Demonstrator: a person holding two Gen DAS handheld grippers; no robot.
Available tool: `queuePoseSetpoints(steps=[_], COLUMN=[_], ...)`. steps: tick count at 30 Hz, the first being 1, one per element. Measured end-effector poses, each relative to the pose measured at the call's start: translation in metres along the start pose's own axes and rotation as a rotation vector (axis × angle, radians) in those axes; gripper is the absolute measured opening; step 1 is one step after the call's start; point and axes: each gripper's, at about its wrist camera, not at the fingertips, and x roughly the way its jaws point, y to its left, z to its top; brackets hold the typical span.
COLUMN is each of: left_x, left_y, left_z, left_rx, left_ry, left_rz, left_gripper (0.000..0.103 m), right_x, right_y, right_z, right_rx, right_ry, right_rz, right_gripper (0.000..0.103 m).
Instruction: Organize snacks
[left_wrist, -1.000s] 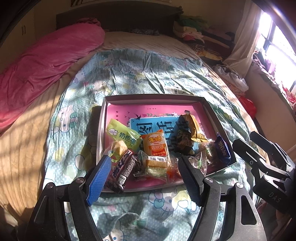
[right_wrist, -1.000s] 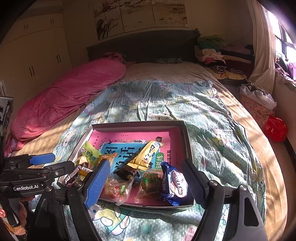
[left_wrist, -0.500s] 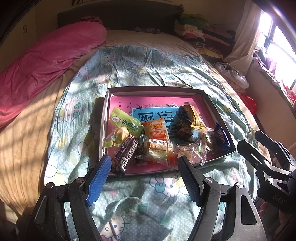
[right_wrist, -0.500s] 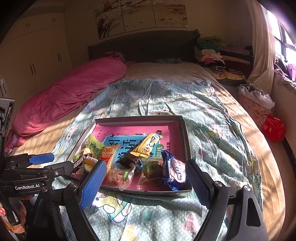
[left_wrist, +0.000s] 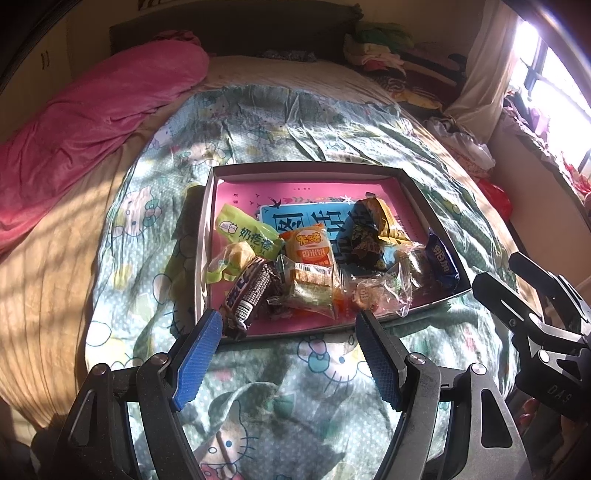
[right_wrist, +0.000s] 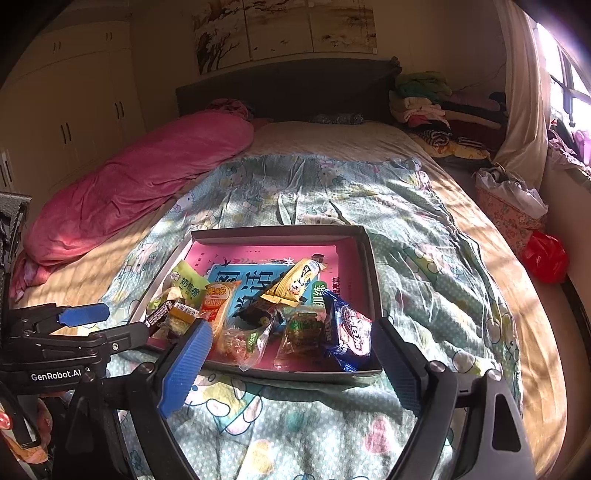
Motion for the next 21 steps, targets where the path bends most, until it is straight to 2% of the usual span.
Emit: queuePoseSetpoints(steps=[10, 17, 21], left_x=[0.0, -0.002, -0.005], left_y=[0.002, 0.008, 0.007], left_z=[-0.015, -0.043, -0.057], left_rx=[-0.009, -0.051, -0.053], left_ry=[0.019, 0.038, 0.062], left_rz=[0.016, 0.022, 0.014], left_gripper=[0.076, 0.076, 0.076], right_x=[-0.001, -0.015, -0.016], right_y=[0.004, 0.006, 0.008], right_z=[-0.015, -0.034, -0.047], right_rx=[0.006, 0.022, 0.016], right_ry=[0.018, 0.007, 0.039], right_rz=[-0.003, -0.014, -0.001], right_gripper=[0.091, 0.092, 0.097])
